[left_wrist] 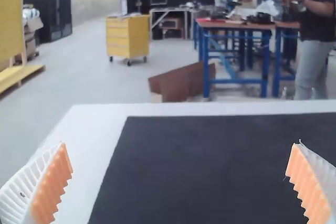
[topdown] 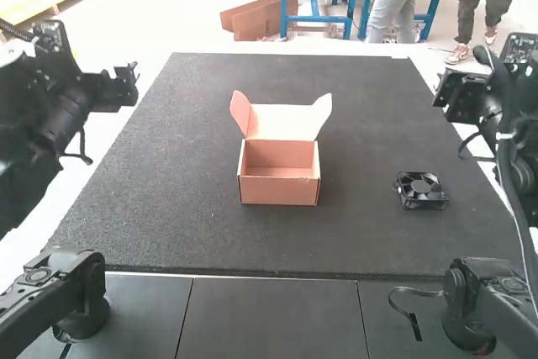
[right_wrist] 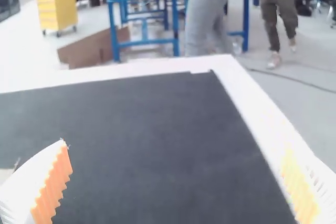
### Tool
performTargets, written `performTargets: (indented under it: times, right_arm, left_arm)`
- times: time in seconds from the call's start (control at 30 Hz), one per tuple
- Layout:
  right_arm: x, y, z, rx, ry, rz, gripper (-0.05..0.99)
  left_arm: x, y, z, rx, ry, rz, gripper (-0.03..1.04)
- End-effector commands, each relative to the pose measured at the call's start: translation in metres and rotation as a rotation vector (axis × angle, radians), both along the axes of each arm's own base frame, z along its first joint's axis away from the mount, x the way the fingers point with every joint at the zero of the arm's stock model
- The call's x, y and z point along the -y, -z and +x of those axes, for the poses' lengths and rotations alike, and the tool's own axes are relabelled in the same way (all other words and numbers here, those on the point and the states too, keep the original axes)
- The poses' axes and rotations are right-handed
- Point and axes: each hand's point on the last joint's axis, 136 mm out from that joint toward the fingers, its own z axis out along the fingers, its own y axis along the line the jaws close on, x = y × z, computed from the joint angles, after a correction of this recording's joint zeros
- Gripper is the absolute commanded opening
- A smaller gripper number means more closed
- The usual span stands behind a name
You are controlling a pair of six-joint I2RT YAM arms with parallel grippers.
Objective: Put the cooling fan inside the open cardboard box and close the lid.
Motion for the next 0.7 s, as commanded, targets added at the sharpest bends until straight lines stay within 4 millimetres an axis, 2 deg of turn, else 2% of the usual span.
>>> performTargets:
  times: [0.0, 0.13, 0.23, 0.37, 0.53, 0.67]
  right_arm:
    - [0.007, -0.029, 0.001, -0.006, 0.032, -0.007, 0.91]
    - [-0.001, -0.035, -0.001, -0.117, -0.016, -0.016, 0.91]
    - [0.0, -0.048, -0.003, -0.132, -0.011, -0.009, 0.9]
    - [-0.004, -0.043, -0.002, -0.235, -0.031, -0.01, 0.9]
    - [-0.004, -0.038, -0.001, -0.334, -0.027, 0.02, 0.9]
    - [0.004, -0.014, 0.002, -0.511, 0.015, 0.013, 0.9]
  left_arm:
    - [0.002, -0.022, 0.009, -0.043, 0.002, 0.032, 0.97]
    - [0.002, -0.014, 0.018, -0.165, 0.0, 0.041, 0.97]
    - [0.001, -0.006, 0.022, -0.236, -0.002, 0.044, 0.97]
    - [-0.007, 0.013, 0.024, -0.345, -0.049, 0.051, 0.97]
    - [-0.013, 0.025, 0.019, -0.449, -0.072, 0.064, 0.97]
    - [-0.016, 0.028, 0.014, -0.515, -0.08, 0.073, 0.97]
